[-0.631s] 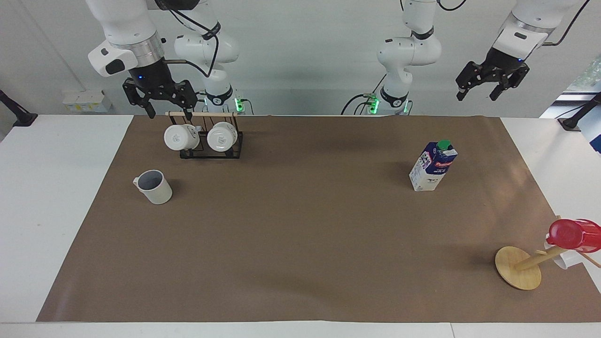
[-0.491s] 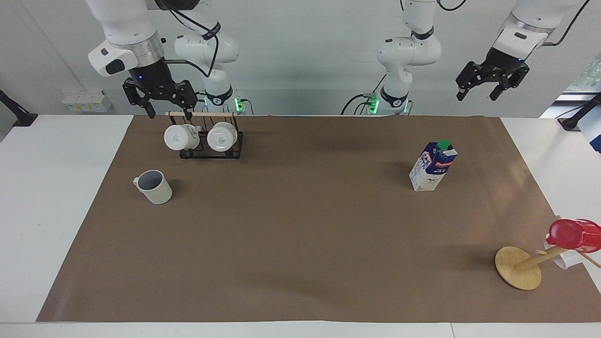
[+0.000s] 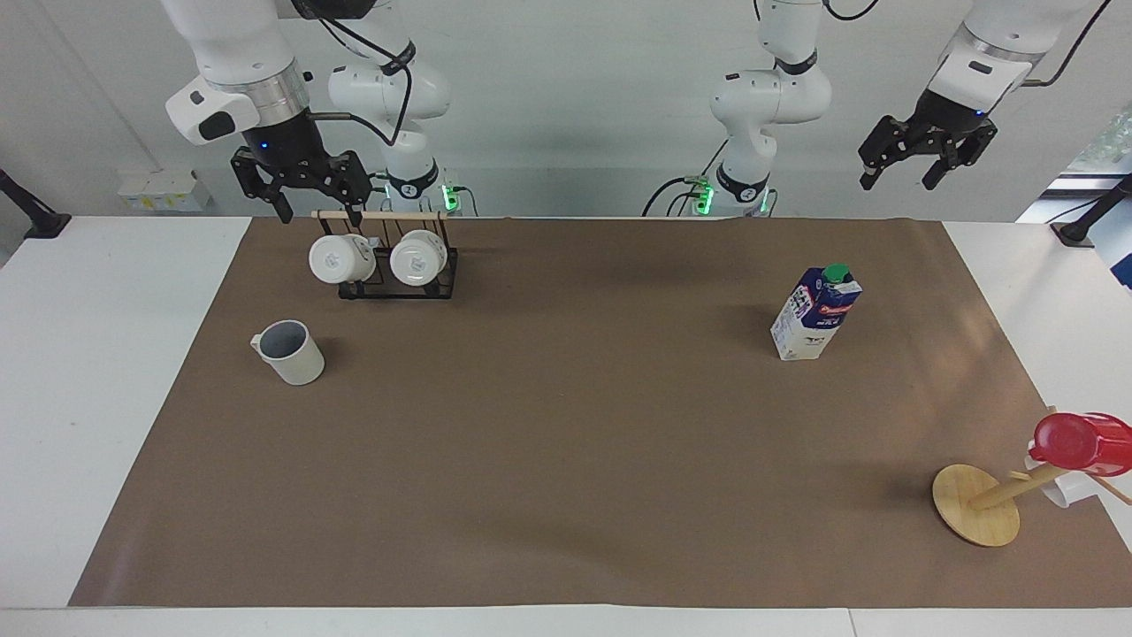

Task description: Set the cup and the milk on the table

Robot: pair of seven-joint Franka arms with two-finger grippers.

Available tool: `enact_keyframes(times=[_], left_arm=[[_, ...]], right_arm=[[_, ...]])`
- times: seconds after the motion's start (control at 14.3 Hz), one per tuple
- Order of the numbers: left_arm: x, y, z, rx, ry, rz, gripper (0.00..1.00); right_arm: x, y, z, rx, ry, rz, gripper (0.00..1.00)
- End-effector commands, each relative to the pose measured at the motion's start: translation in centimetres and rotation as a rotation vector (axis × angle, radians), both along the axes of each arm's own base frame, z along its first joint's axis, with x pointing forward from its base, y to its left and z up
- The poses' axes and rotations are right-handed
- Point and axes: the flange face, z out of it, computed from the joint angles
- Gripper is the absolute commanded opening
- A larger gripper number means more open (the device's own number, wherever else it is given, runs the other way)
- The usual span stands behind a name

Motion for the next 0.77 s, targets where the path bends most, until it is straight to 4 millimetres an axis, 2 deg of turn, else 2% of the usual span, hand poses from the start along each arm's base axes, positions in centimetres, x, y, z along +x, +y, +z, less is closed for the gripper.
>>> enact_keyframes(times=[0.0,0.7], left_arm=[[-0.16,0.23,0.64,0.020,0.003,-0.001,1.00],[-0.16,0.23,0.63,0.020,0.003,-0.001,1.00]], right_arm=[[-0.29,-0.18,0.36,0.014,-0.003,-0.016,1.00],[-0.25,-0.60,0.23,0.015,-0.002,-0.024,1.00]])
